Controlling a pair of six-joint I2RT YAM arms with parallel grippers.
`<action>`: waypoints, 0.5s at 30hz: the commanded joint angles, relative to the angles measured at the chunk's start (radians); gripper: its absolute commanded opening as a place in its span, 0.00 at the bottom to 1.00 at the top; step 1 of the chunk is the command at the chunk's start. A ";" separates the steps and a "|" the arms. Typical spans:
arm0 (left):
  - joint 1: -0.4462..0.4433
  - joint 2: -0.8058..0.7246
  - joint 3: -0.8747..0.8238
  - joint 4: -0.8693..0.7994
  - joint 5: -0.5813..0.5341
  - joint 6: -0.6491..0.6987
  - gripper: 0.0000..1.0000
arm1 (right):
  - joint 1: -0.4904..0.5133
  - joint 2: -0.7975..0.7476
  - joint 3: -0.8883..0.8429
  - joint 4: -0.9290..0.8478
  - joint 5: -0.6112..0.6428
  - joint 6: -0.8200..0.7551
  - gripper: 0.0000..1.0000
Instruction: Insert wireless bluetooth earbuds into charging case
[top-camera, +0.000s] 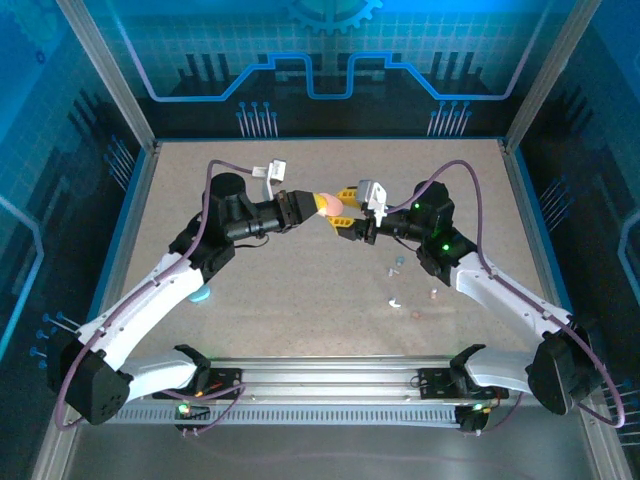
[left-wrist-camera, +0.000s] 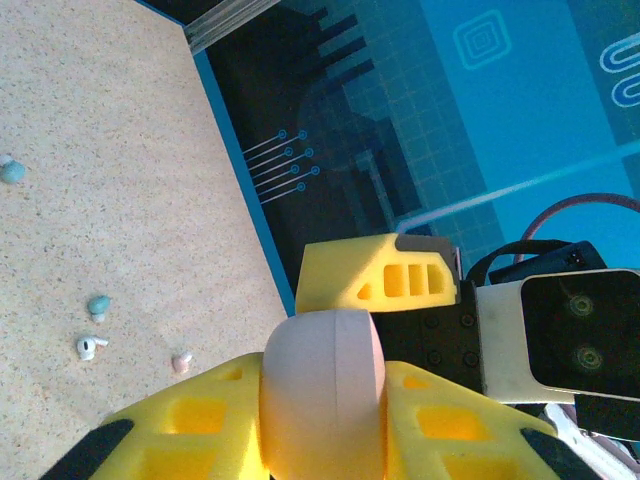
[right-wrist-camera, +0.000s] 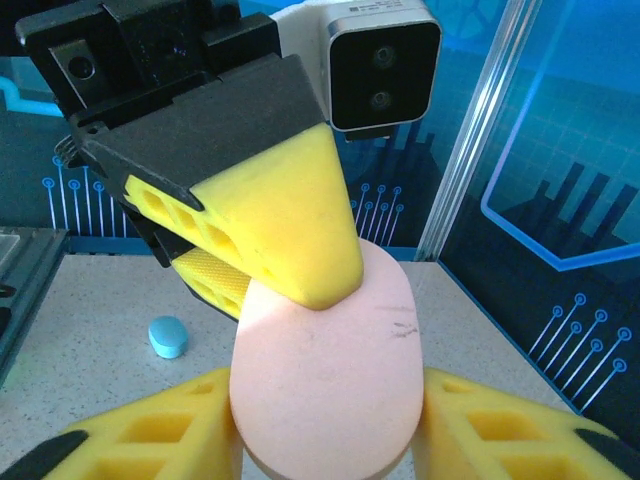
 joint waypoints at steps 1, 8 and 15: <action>-0.005 -0.024 -0.002 0.013 0.027 0.010 0.26 | 0.006 -0.005 0.037 0.023 0.004 0.009 0.39; -0.004 -0.044 0.022 -0.078 0.020 0.261 0.63 | -0.043 0.033 0.136 -0.166 -0.204 0.077 0.36; -0.006 -0.162 -0.122 0.029 0.075 0.869 0.75 | -0.072 0.143 0.336 -0.498 -0.454 0.066 0.35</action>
